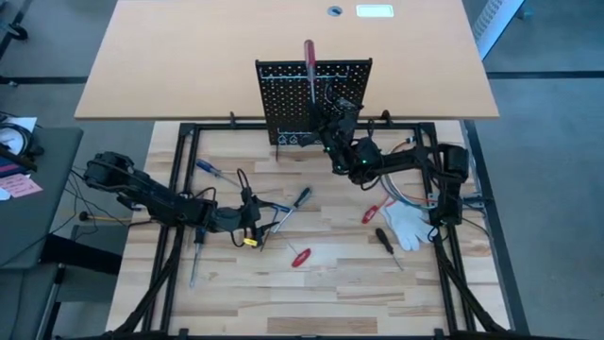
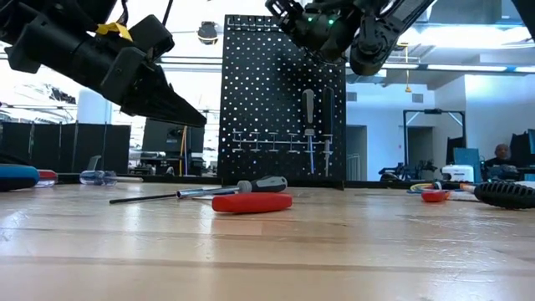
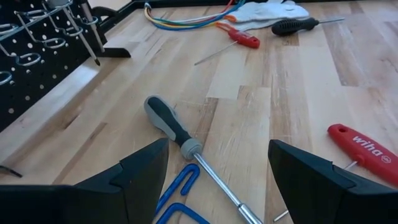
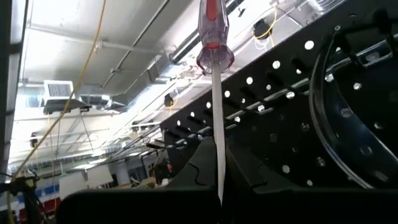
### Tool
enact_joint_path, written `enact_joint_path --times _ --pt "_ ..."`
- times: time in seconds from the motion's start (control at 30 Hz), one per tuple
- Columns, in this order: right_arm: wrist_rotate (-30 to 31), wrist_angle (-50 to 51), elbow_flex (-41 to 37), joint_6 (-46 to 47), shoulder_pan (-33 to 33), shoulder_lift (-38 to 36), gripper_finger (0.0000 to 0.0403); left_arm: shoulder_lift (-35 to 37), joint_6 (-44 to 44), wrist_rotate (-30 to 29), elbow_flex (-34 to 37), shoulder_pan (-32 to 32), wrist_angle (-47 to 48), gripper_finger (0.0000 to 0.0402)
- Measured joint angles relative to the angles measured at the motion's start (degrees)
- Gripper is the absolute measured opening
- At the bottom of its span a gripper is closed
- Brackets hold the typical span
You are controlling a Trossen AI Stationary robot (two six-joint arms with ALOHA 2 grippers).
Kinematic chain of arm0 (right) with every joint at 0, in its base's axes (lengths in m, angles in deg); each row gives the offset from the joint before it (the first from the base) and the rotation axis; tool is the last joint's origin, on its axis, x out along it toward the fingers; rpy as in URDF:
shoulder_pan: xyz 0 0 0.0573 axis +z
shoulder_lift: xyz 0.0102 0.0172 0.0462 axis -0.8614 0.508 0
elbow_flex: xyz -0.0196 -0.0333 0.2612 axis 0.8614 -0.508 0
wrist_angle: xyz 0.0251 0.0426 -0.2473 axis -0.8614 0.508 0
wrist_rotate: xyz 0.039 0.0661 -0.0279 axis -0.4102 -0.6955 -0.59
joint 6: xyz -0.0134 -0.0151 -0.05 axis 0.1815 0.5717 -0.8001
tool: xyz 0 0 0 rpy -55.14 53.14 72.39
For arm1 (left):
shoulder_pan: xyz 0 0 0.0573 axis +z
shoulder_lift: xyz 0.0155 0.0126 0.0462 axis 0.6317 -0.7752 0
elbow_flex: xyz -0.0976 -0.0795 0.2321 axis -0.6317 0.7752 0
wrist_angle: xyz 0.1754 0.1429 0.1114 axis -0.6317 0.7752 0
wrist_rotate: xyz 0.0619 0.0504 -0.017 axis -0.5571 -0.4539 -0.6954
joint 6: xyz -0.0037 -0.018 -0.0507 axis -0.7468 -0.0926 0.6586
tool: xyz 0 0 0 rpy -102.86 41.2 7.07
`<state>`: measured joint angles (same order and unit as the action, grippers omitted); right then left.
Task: Hang tools onto peg board
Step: Hang the right transparent red screwdriver on the pegboard
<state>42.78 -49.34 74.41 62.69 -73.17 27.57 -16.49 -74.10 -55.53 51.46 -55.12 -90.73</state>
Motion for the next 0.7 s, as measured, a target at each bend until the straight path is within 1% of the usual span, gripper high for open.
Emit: enact_joint_path --times 0.2,0.43,0.7 --pt "0.1 4.0 0.0 2.9 -1.2 0.0 0.0015 0.0 0.0 0.0 0.0 0.0 -0.1 0.0271" --pt "0.1 6.3 0.0 3.3 -1.9 0.0 0.0015 0.0 0.0 0.0 0.0 0.0 -0.4 0.0271" --pt "0.3 14.1 0.1 3.5 -2.2 -0.2 0.0015 0.0 0.0 0.0 0.0 0.0 -0.6 0.0271"
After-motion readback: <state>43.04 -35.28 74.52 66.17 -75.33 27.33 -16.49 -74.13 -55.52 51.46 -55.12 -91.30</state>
